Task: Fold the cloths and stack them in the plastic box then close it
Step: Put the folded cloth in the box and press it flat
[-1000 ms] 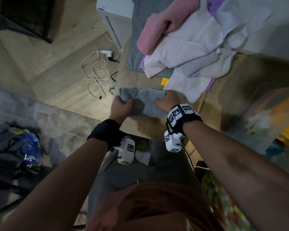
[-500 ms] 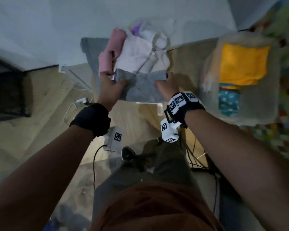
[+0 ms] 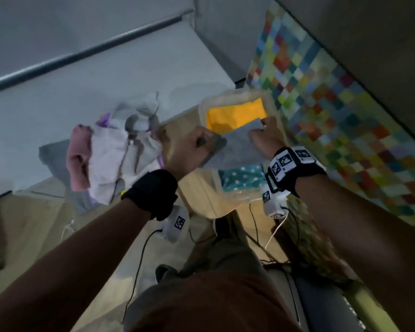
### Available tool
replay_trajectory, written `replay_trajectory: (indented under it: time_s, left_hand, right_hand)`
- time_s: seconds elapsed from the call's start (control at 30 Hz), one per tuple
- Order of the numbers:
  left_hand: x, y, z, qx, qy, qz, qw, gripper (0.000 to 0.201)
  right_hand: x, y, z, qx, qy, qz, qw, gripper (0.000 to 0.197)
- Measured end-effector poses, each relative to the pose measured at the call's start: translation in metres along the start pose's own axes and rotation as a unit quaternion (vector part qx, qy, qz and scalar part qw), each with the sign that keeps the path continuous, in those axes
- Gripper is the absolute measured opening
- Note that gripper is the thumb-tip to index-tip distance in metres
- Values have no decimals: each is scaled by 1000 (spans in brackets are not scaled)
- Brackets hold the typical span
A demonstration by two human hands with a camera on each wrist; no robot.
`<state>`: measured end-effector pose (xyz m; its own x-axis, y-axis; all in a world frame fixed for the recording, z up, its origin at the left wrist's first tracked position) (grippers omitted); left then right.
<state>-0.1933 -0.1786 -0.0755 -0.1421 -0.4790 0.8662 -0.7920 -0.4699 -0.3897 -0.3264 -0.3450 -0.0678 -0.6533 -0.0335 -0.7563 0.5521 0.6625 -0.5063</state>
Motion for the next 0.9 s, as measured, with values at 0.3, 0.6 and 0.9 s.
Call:
replay_trajectory:
  time_s: [0.3, 0.6, 0.9]
  left_hand:
    - [-9, 83, 52, -203, -79, 263, 940, 49]
    - [-13, 117, 73, -256, -110, 447, 850, 25]
    - [-38, 142, 70, -163, -147, 465, 858, 34]
  right_hand:
    - [64, -24, 43, -122, -6, -145, 982, 62]
    - [98, 4, 76, -190, -27, -355, 915, 49]
    - [105, 17, 79, -274, -64, -529, 801, 22]
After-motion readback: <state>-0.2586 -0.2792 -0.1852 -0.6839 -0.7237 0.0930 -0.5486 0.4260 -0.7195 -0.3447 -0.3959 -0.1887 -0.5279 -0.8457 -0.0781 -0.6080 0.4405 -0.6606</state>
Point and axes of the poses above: each hand's wrist, its own z-axis towards the middle knuckle, its own y-axis out of the palm, x = y × z, the point moved 1 cm from there along z, towards the middle knuckle, and after that the axes turned 5 degrees about -y, right-handed, at the moved point
